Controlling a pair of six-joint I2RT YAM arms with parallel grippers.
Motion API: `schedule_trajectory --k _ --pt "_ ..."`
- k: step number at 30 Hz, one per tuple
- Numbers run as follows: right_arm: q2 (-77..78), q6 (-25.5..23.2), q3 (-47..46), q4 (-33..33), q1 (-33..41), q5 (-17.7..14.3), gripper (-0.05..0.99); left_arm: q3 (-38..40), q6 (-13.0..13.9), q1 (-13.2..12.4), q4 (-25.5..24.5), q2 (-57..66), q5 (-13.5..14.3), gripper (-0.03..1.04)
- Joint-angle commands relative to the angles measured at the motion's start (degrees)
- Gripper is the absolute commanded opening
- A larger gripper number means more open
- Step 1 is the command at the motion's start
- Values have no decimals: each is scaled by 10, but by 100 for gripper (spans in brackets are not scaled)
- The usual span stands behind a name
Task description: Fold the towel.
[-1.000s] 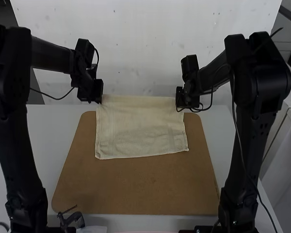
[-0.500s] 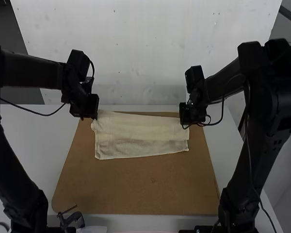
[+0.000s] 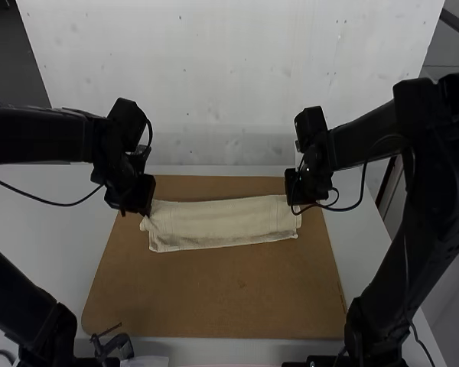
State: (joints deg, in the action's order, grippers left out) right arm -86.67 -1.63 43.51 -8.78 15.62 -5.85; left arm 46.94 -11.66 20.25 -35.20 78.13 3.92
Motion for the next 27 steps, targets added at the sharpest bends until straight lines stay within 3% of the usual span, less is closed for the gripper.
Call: schedule_trajectory --k 1,5,12,27 --pt "14 3 -8 -4 8 -11 1 -4 -6 11 -7 -14 29 1" --pt "5 0 -9 5 12 -14 1 -10 -4 11 -2 7 41 1" --pt "-44 -9 14 24 12 -19 1 24 7 -30 36 116 45 1" --pt "-124 -13 47 44 7 -19 2 69 4 -37 80 198 55 1"
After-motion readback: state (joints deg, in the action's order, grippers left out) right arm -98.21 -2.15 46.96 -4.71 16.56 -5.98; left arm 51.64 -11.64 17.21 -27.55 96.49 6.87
